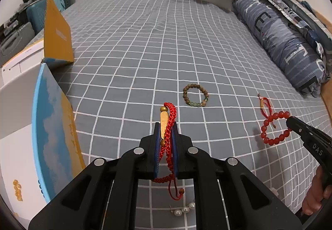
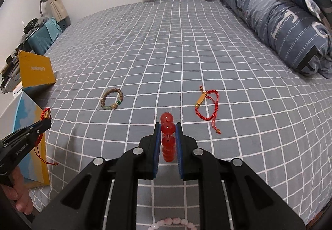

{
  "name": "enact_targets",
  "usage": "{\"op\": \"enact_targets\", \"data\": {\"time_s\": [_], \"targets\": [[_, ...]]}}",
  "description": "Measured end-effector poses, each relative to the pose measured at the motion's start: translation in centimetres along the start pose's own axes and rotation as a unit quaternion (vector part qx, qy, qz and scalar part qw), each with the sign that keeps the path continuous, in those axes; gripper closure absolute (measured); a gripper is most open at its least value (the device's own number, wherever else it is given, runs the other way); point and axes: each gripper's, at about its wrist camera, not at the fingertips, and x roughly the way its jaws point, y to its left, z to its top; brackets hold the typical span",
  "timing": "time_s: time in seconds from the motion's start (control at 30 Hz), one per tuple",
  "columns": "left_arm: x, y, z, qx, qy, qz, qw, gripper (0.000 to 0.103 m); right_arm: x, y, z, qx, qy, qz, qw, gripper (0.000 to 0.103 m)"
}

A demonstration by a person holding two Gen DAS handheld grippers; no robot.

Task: Organize jewelry
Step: 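Carry the red cord and red bead bracelets with both tools into the box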

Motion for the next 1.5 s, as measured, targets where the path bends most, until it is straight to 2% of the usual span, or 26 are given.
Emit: {"op": "enact_targets", "data": {"time_s": [0.53, 0.73, 0.9, 1.17, 1.33, 1.5], "targets": [[-4.1, 0.4, -1.2, 0.01, -0.012, 0.011, 0.9998, 0.094, -4.8, 2.3, -0.5, -0.014, -0.025, -0.003, 1.0, 0.09], [-6.8, 1.8, -1.1, 0.012, -0.023, 0.023, 0.9994, 0.094, -6.2, 3.6, -0.1, -0.017, -0.028, 0.007, 0.999, 0.09], [-9.4, 4.4, -1.0, -0.006, -0.032, 0.034, 0.9989, 0.094, -7.5, 5.8, 0.6, -0.031, -0.035, 0.018, 0.999, 0.09], [-14.0, 9.6, -1.3, -0.041, -0.049, 0.056, 0.9964, 0.094, -9.4, 11.3, 1.8, -0.058, -0.045, 0.047, 0.996, 0.09], [-16.5, 13.5, -1.8, -0.066, -0.056, 0.077, 0.9933, 0.094, -10.4, 16.5, 2.5, -0.091, -0.048, 0.072, 0.992, 0.09], [-19.6, 18.7, -2.7, -0.104, -0.064, 0.112, 0.9861, 0.094, -11.5, 22.5, 2.8, -0.127, -0.055, 0.104, 0.985, 0.09]]}}
